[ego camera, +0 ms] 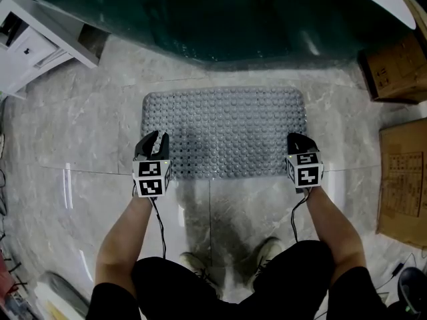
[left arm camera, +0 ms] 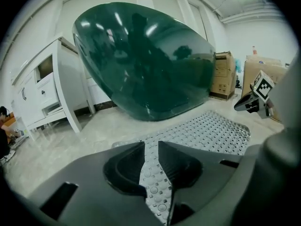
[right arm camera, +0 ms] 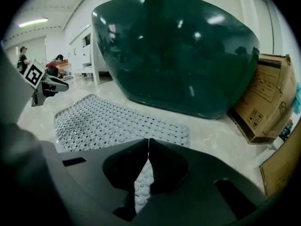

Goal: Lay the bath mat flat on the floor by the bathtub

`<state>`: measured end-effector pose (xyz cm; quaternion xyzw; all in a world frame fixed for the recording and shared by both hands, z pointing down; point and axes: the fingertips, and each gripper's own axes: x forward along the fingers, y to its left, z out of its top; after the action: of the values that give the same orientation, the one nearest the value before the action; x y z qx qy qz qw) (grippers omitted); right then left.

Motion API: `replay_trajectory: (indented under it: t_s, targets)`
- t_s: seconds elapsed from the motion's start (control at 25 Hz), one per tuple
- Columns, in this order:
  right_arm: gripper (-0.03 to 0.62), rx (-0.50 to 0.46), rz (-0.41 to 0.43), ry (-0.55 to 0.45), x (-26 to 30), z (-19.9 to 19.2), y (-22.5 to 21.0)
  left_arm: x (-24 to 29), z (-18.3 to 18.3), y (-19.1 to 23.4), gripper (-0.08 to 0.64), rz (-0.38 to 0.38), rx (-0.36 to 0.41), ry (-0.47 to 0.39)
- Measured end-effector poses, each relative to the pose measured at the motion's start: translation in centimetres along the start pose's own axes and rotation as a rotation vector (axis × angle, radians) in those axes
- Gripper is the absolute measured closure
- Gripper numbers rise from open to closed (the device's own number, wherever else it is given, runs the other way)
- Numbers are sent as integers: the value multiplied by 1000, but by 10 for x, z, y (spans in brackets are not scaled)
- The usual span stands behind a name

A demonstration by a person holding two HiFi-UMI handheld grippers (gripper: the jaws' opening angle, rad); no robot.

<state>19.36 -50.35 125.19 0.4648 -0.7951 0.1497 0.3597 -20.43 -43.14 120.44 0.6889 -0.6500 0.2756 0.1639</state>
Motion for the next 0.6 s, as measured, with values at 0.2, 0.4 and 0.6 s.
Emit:
replay_trajectory:
  t_s: [0.2, 0.4, 0.6]
  targets:
    - [575, -45, 66, -37, -3, 15, 22, -2, 5, -19, 520, -47, 17, -15]
    - [575, -98, 104, -87, -8, 31, 38, -7, 19, -41, 543, -107, 73, -72]
    - [575, -132, 139, -127, -14, 48, 53, -16, 37, -61, 543, -163, 124, -128]
